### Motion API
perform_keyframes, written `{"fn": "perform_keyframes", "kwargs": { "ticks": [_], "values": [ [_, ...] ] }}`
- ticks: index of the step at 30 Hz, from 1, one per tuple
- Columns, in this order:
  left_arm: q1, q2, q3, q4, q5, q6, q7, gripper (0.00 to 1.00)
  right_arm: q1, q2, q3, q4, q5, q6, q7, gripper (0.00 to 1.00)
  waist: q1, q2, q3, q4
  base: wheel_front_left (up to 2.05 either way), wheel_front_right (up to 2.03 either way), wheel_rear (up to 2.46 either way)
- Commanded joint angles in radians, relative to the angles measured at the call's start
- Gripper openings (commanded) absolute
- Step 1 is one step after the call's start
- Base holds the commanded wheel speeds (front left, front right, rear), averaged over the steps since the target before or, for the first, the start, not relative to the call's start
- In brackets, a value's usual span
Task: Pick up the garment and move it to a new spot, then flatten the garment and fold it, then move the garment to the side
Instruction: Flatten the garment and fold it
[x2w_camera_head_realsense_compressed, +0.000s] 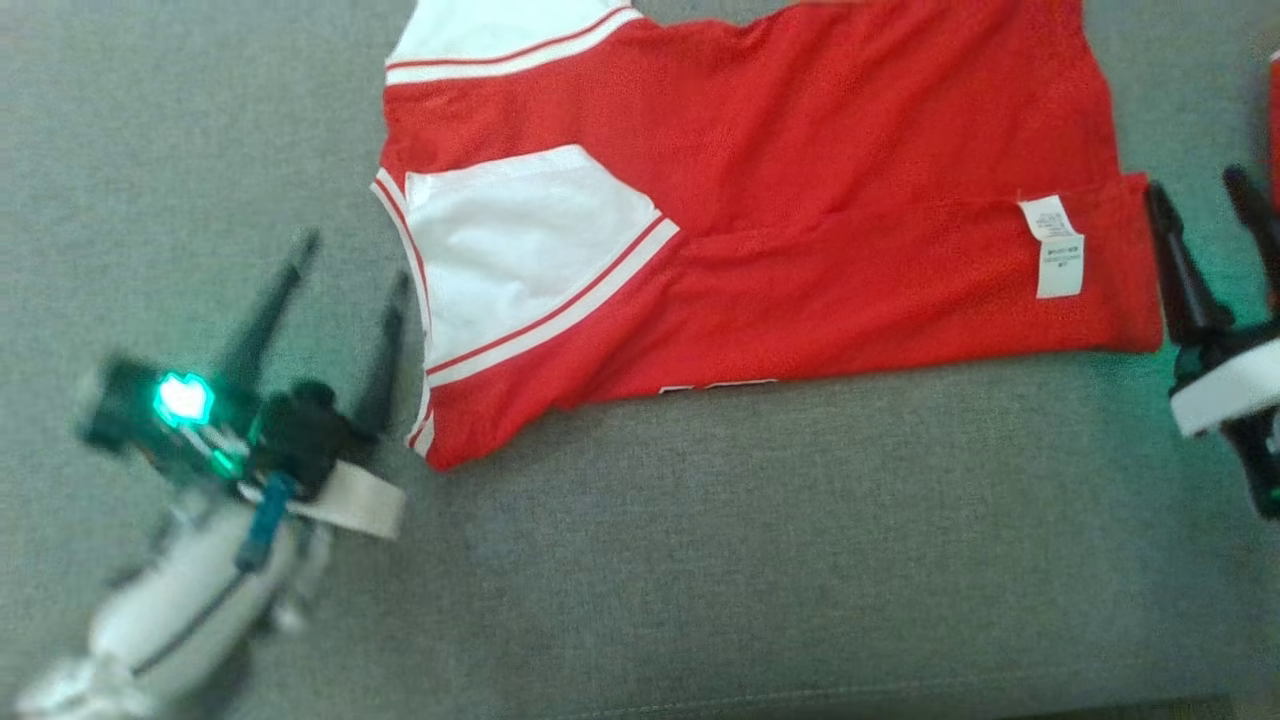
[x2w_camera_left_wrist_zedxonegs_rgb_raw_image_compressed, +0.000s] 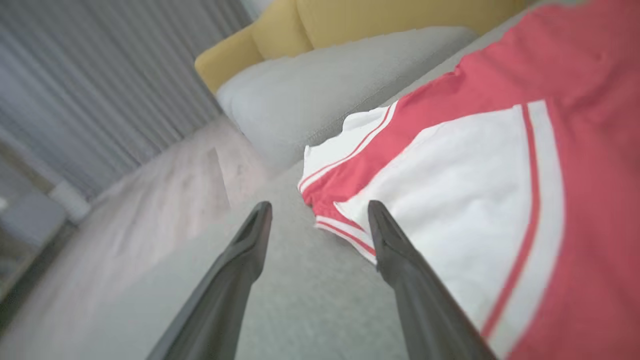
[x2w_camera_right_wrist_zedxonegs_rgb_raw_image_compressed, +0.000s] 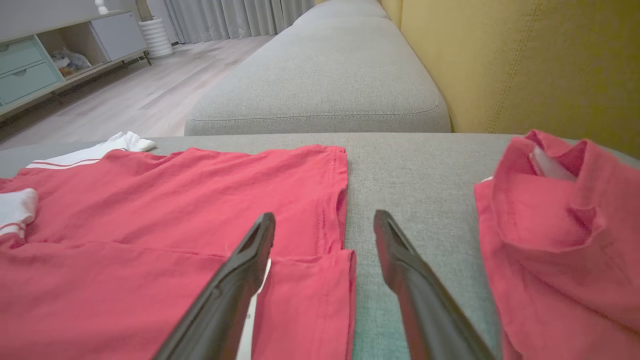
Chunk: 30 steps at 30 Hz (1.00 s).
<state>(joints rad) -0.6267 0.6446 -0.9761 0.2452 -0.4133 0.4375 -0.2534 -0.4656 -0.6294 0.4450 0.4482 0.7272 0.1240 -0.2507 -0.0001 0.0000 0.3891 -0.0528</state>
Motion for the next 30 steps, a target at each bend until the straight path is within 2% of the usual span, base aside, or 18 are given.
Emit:
{"fn": "perform_keyframes", "kwargs": {
  "ticks": [1, 3, 5, 10, 14, 23, 24, 25, 26, 27, 29, 30],
  "values": [
    [0.031, -0.007, 0.07, -0.041, -0.061, 0.023, -0.003, 1.0, 0.048, -0.014, -0.007, -0.02, -0.012, 0.007, -0.011, 1.0, 0.0001, 0.0, -0.021, 0.005, 0.0, 0.0, 0.0],
    [0.109, -0.064, 0.12, -0.077, -0.161, 0.04, -0.005, 1.0, 0.068, -0.003, -0.018, -0.02, -0.022, 0.007, -0.011, 1.0, 0.0001, 0.0, -0.035, 0.007, 0.0, 0.0, 0.0],
    [0.174, -0.115, 0.157, -0.107, -0.236, 0.037, -0.007, 1.0, 0.084, 0.01, -0.035, -0.019, -0.026, 0.007, -0.011, 1.0, 0.0001, 0.0, -0.046, 0.009, 0.0, 0.0, 0.0],
    [0.29, -0.205, 0.19, -0.106, -0.356, -0.001, -0.007, 1.0, 0.113, 0.039, -0.059, -0.018, -0.036, 0.007, -0.011, 1.0, 0.0001, 0.0, -0.069, 0.009, 0.0, 0.0, 0.0],
    [0.339, -0.238, 0.187, -0.083, -0.407, -0.012, 0.006, 1.0, 0.126, 0.054, -0.067, -0.016, -0.04, 0.007, -0.011, 1.0, 0.0001, 0.0, -0.08, 0.003, 0.0, 0.0, 0.0],
    [0.356, -0.259, 0.181, -0.041, -0.44, -0.005, 0.04, 1.0, 0.142, 0.07, -0.073, -0.032, -0.051, 0.007, -0.011, 1.0, 0.0001, 0.0, -0.082, 0.003, 0.0, 0.0, 0.0],
    [0.35, -0.262, 0.18, -0.035, -0.44, -0.008, 0.041, 0.95, 0.142, 0.071, -0.072, -0.034, -0.051, 0.007, -0.011, 1.0, 0.0001, 0.0, -0.082, 0.003, 0.0, 0.0, 0.0],
    [0.343, -0.264, 0.18, -0.03, -0.439, -0.012, 0.04, 0.81, 0.144, 0.072, -0.071, -0.035, -0.051, 0.007, -0.011, 1.0, 0.0001, 0.0, -0.081, 0.004, 0.0, 0.0, 0.0],
    [0.338, -0.266, 0.18, -0.024, -0.44, -0.016, 0.04, 0.55, 0.145, 0.072, -0.071, -0.034, -0.05, 0.007, -0.011, 1.0, 0.0001, 0.0, -0.082, 0.004, 0.0, 0.0, 0.0],
    [0.333, -0.269, 0.18, -0.02, -0.44, -0.021, 0.039, 0.43, 0.147, 0.073, -0.07, -0.033, -0.046, 0.007, -0.011, 1.0, 0.0001, 0.0, -0.083, 0.004, 0.0, 0.0, 0.0],
    [0.327, -0.272, 0.18, -0.014, -0.44, -0.033, 0.035, 0.0, 0.153, 0.074, -0.071, -0.027, -0.036, 0.007, -0.011, 1.0, 0.0001, 0.0, -0.086, 0.004, 0.0, 0.0, 0.0],
    [0.323, -0.271, 0.182, -0.013, -0.437, -0.038, 0.03, 0.0, 0.157, 0.074, -0.071, -0.021, -0.03, 0.007, -0.011, 1.0, 0.0001, 0.0, -0.088, 0.004, 0.0, 0.0, 0.0]
  ]
}}
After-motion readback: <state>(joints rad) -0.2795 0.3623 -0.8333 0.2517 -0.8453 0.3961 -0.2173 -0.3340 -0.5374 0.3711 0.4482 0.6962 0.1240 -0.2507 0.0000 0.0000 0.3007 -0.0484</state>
